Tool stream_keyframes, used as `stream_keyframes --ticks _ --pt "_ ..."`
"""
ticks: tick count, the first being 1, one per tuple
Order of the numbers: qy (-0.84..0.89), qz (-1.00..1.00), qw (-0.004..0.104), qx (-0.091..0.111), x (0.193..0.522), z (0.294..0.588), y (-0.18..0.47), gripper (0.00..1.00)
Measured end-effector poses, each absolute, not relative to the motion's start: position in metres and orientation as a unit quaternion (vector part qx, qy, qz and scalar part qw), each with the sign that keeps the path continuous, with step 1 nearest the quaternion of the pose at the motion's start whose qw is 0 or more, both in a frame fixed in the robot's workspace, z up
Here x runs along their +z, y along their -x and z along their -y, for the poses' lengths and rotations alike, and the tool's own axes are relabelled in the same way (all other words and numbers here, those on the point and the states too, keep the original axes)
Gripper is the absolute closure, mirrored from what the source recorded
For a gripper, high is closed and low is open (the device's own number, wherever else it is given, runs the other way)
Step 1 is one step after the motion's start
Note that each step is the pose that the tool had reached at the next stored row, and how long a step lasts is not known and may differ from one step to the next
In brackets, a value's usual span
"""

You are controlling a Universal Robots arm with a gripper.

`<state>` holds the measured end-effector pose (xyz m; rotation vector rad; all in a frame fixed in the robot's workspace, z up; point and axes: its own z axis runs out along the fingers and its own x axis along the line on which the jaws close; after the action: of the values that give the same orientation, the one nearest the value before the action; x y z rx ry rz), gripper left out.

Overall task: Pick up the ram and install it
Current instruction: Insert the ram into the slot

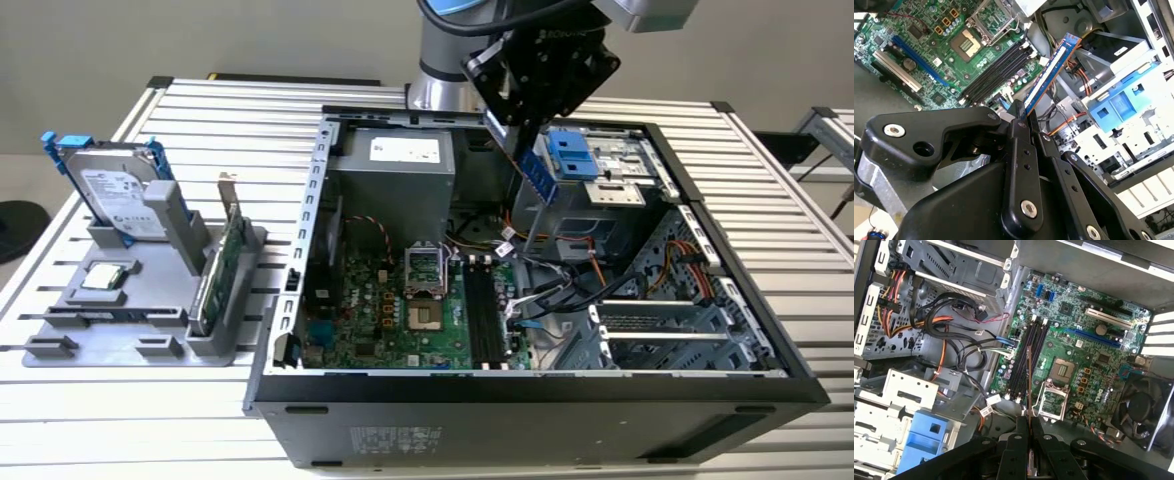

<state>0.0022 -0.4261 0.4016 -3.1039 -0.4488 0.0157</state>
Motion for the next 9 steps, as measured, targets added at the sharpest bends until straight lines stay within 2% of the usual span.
stream_keyframes --ticks 9 --pt "0.992 0.122 0.003 0.005 0.4016 0.4261 -0.0022 1.0"
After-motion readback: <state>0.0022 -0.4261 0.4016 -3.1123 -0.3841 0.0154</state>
